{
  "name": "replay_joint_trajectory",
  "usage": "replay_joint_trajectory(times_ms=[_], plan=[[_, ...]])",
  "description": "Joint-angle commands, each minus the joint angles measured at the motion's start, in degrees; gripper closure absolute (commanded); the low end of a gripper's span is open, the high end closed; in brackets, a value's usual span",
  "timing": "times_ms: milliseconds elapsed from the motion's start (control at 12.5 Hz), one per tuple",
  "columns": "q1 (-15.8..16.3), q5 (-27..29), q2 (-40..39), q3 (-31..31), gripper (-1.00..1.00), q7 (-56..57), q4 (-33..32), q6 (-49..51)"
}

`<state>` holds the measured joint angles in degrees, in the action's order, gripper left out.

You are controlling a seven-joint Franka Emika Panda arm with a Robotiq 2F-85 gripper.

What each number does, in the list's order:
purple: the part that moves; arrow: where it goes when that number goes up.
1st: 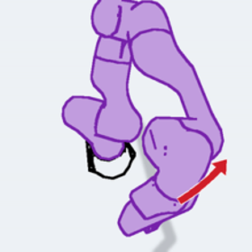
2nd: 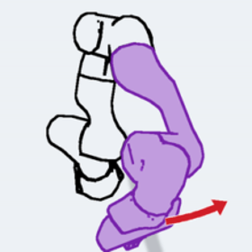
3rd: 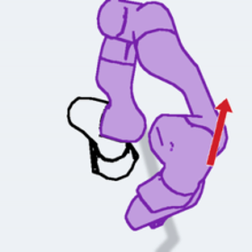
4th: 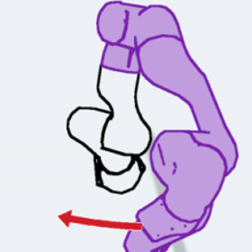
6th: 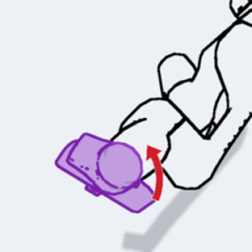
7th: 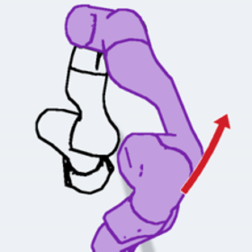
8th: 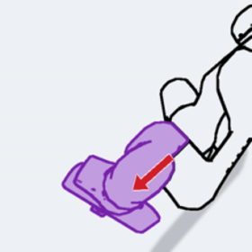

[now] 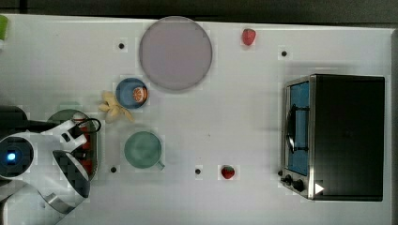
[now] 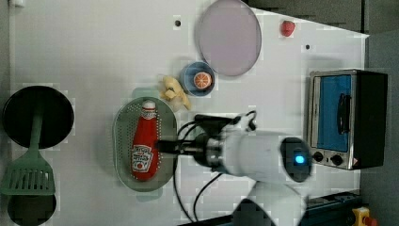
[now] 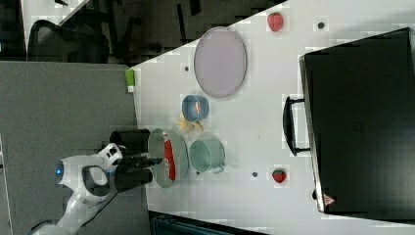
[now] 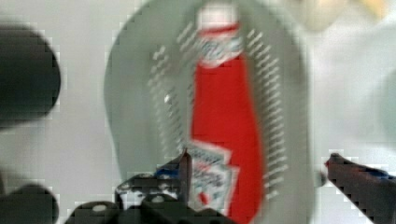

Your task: Pick Ketchup from the table and place it in strainer.

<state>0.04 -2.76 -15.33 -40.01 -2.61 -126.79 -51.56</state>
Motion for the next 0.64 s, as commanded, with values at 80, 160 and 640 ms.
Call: replay_joint_trajectory(times_ms=[80, 160, 640], plan=[[-6.8, 0.4, 8.7, 2.0, -1.0, -3.2, 3.2, 6.4], [-8.5, 0.4, 11.2, 3.3, -1.0, -3.2, 3.7, 9.5], [-14.1, 0.5, 20.8, 17.7, -1.0, -2.6, 10.9, 27.7]])
